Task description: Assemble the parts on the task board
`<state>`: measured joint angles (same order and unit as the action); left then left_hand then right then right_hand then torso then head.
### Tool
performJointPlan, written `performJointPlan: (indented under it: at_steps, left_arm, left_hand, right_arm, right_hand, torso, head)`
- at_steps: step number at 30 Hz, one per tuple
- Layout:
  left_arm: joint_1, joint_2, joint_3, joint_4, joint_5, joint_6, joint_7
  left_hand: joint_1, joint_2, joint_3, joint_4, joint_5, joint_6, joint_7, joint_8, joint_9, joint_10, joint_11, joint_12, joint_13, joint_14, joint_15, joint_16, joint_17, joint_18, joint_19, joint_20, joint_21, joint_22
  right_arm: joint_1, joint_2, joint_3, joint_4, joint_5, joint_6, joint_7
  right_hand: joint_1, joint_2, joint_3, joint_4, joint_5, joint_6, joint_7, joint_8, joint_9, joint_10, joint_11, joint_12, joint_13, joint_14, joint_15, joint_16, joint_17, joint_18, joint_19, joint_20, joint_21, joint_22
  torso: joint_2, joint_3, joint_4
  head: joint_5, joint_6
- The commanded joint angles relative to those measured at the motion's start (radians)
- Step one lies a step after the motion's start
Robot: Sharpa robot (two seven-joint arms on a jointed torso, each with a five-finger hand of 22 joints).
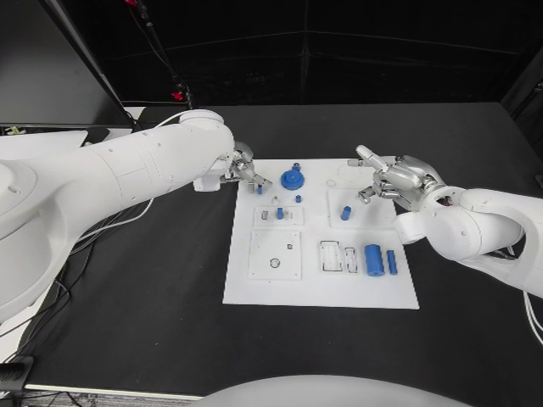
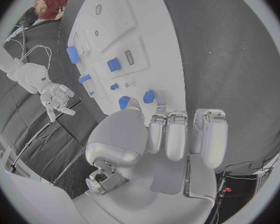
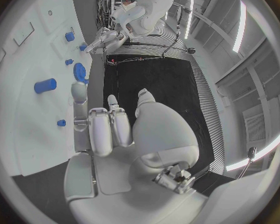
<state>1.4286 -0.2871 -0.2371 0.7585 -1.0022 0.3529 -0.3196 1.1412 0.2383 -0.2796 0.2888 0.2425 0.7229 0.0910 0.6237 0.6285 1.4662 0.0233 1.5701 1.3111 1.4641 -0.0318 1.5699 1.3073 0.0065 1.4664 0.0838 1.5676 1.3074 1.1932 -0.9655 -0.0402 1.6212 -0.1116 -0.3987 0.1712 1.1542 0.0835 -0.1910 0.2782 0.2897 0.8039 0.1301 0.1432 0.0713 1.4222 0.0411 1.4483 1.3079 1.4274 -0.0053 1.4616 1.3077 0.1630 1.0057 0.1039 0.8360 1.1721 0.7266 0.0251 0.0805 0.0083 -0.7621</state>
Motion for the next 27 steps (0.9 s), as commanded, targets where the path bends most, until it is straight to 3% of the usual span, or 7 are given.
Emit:
performJointPlan:
  at_steps: [1,4,19,27]
  left_arm:
    - [0.002,0.001,0.001,-0.001,-0.005,0.013,0.009]
    - [0.001,0.002,0.001,-0.002,-0.005,0.013,0.013]
    - [0.000,0.009,0.001,-0.006,-0.004,0.020,0.023]
    - [0.000,0.010,0.001,-0.008,-0.004,0.017,0.026]
  left_hand:
    - [0.032,0.008,0.011,0.000,0.017,0.012,-0.001,-0.006,-0.005,0.105,0.005,0.001,0.260,0.107,0.001,0.001,0.263,-0.006,0.104,0.002,0.003,0.263]
    - [0.056,0.017,0.020,0.001,0.042,0.020,-0.003,-0.010,-0.010,0.105,0.003,0.001,0.260,0.107,-0.001,0.001,0.263,-0.006,0.104,0.001,0.003,0.263]
    - [0.076,0.030,0.027,0.003,0.064,0.033,-0.006,-0.016,-0.016,0.105,0.000,0.001,0.260,0.107,-0.003,0.001,0.263,-0.006,0.104,-0.001,0.003,0.263]
    - [0.106,0.035,0.037,0.003,0.100,0.042,-0.010,-0.026,-0.025,0.105,-0.003,0.001,0.260,0.107,-0.006,0.001,0.263,-0.006,0.104,-0.004,0.003,0.263]
  right_arm:
    - [0.001,0.000,0.001,0.003,0.002,0.009,0.006]
    - [0.001,0.000,0.001,0.003,0.002,0.008,0.006]
    - [0.001,0.000,0.001,0.002,0.002,0.009,-0.003]
    - [0.001,0.001,0.001,0.001,0.002,0.009,-0.004]
  right_hand:
    - [0.005,0.008,-0.004,-0.002,0.005,-0.008,-0.002,0.002,-0.001,0.003,0.002,0.002,0.119,-0.008,0.001,-0.004,0.077,0.008,-0.006,0.003,-0.004,-0.001]
    - [0.005,0.008,-0.004,-0.002,0.006,-0.008,-0.002,0.002,-0.001,0.002,0.002,0.002,0.119,-0.008,0.001,-0.004,0.077,0.008,-0.006,0.003,-0.004,0.000]
    - [0.007,0.008,-0.005,-0.004,0.009,-0.009,-0.002,0.003,-0.001,0.002,0.002,0.002,0.118,-0.008,0.001,-0.004,0.076,0.008,-0.007,0.004,-0.006,-0.001]
    - [0.007,0.008,-0.005,-0.004,0.009,-0.009,-0.002,0.003,-0.001,0.002,0.002,0.002,0.118,-0.008,0.001,-0.004,0.076,0.008,-0.007,0.004,-0.006,-0.001]
  torso:
    - [0.000,0.0002,0.0010]
    - [0.000,0.0000,0.0006]
    - [-0.001,0.0006,0.0018]
    - [-0.001,0.0001,0.0010]
  head:
    - [-0.001,-0.002]
    - [-0.002,-0.003]
    - [-0.007,-0.009]
    - [-0.008,-0.011]
